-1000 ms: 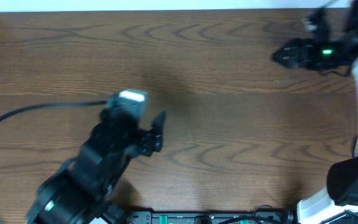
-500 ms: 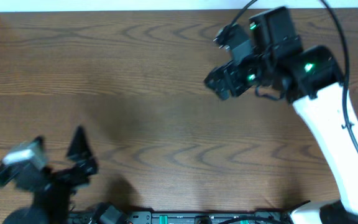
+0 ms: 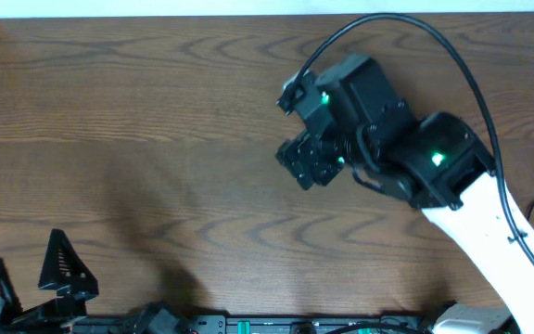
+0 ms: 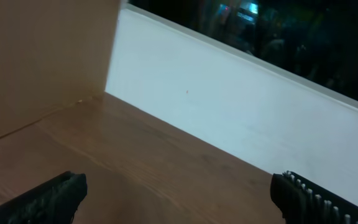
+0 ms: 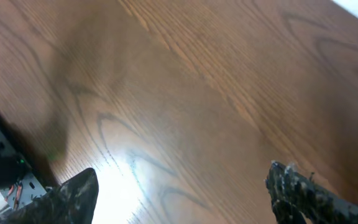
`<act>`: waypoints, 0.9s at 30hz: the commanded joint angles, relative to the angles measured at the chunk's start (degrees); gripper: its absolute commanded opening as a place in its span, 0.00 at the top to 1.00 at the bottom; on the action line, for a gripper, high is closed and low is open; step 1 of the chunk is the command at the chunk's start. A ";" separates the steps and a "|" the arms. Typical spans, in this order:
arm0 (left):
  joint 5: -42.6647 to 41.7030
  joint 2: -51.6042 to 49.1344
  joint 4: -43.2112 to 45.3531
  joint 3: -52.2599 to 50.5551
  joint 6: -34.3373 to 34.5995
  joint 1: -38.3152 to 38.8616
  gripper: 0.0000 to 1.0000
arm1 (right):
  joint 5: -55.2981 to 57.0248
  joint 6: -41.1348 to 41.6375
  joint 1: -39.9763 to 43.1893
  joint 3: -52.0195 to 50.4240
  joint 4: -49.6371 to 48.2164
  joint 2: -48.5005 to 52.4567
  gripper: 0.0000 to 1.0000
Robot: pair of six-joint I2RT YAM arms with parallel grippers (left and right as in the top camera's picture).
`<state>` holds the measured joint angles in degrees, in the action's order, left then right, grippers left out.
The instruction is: Untangle cables
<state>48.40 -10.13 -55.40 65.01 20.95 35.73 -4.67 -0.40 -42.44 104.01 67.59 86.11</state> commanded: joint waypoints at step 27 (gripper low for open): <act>1.55 0.11 0.57 -0.11 -2.38 -16.48 0.02 | 60.59 37.53 -47.01 -12.52 14.25 -25.38 0.15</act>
<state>49.65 -10.11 -55.09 65.01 19.27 19.53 43.59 27.51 -85.43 95.42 81.65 61.84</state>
